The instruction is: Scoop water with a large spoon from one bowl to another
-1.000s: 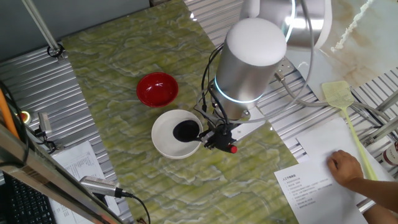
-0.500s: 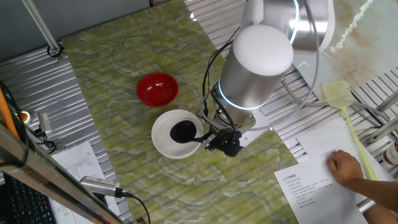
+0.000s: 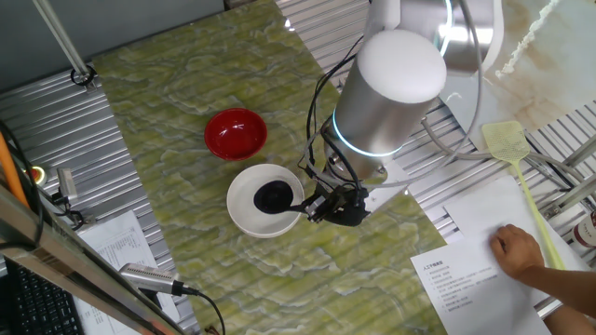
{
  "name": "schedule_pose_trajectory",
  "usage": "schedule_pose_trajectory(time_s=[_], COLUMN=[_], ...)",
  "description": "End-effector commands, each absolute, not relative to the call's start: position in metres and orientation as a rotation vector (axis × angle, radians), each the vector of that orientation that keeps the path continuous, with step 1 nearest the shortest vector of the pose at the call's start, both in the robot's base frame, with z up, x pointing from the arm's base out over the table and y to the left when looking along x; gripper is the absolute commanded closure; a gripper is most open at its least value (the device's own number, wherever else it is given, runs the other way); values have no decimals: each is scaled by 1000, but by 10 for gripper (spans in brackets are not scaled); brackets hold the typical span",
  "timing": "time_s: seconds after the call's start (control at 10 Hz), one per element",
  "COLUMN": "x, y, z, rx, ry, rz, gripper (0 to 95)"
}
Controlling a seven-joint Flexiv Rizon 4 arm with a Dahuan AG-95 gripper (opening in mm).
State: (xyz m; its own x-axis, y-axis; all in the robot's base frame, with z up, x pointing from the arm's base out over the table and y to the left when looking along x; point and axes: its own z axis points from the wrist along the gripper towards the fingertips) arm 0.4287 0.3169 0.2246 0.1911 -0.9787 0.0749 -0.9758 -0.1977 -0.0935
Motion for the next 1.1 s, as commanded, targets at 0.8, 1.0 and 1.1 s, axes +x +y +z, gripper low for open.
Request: schedule_pose_trajectory(time_s=[0.8,1.0,1.1], x=[433,435,436], y=[321,322,322], z=[232,236,239], rx=[-2467,-2466,-2466], ry=[1960,1965,1968], rz=[-183,-182,-182], gripper=[950,950,950])
